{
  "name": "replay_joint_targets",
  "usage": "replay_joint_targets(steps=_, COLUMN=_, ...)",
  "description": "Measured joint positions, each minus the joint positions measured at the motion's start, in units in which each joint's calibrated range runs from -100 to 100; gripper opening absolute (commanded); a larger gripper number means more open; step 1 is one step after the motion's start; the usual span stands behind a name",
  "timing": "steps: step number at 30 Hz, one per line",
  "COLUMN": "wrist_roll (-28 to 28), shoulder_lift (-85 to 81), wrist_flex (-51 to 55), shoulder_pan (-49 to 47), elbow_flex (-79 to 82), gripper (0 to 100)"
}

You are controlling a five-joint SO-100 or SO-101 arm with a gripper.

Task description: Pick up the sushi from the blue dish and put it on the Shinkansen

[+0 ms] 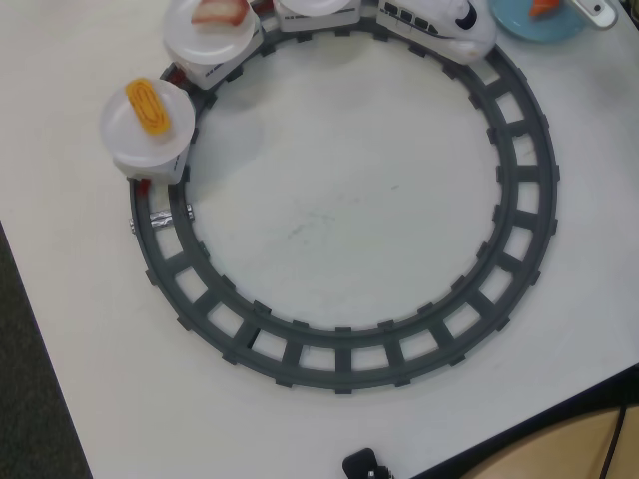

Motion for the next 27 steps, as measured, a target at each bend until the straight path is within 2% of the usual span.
replay_joint_targets(steps=7, wrist_roll=1.4, shoulder_lift=8.5, wrist_flex=0.3, shoulder_pan=0.0, elbow_flex=-8.3, gripper=45)
replay_joint_targets(steps=21, wrist_roll=3.8, shoulder_lift=10.3, wrist_flex=-1.7, shoulder_pan=-0.7, elbow_flex=-9.8, gripper=44)
replay_joint_targets(steps=24, wrist_roll=4.7, shoulder_lift=10.4, wrist_flex=-1.7, shoulder_pan=-1.3, elbow_flex=-9.8, gripper=38)
replay_joint_targets(steps=27, wrist_roll=5.0, shoulder_lift=10.7, wrist_flex=-1.7, shoulder_pan=-2.7, elbow_flex=-9.9, gripper=25)
